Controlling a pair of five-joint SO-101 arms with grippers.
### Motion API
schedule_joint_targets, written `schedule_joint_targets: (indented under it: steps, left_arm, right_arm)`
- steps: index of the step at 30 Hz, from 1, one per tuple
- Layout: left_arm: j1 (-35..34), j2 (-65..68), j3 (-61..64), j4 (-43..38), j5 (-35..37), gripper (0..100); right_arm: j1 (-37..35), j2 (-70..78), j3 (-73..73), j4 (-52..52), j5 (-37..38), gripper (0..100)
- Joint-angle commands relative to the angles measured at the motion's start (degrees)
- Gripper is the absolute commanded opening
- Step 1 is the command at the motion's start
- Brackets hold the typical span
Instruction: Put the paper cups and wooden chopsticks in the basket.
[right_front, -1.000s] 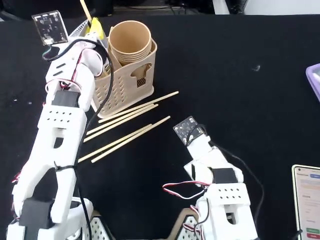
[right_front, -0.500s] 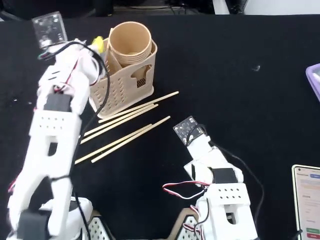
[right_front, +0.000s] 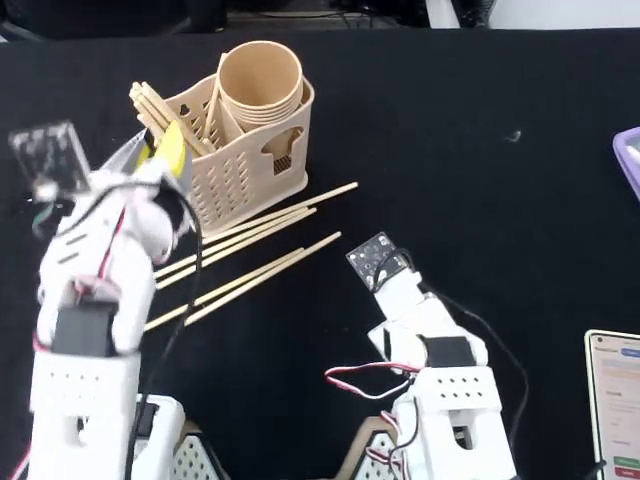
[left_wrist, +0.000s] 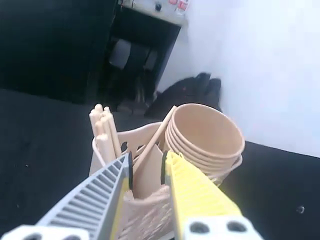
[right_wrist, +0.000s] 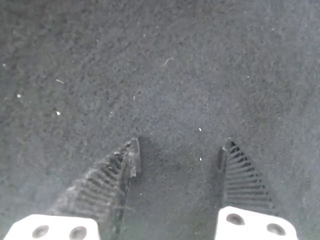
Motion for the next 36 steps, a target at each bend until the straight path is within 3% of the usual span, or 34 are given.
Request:
schedule_joint_targets:
  steps: [1,5,14,27,36]
  left_arm:
    - [-0.48,-11.78,9.36,-1.76,-2.02,13]
    - [-0.22,-16.7,21.05,-4.75,-4.84,13]
    - [0.48,-16.88,38.02,-29.36,-4.92,13]
    - [-2.95,-16.18,37.67,-32.53,-5.01,13]
    - [-2.07,2.29,27.38,-30.95,-5.01,13]
  right_arm:
    - [0.62,-1.27,-0.22,-1.05,0.09,25.4]
    - [0.62,-1.27,-0.22,-1.05,0.09,25.4]
    - [0.62,-1.27,-0.22,-1.05,0.09,25.4]
    - [0.62,-1.27,-0.22,-1.05,0.09,25.4]
    - [0.62,-1.27,-0.22,-1.05,0.09,25.4]
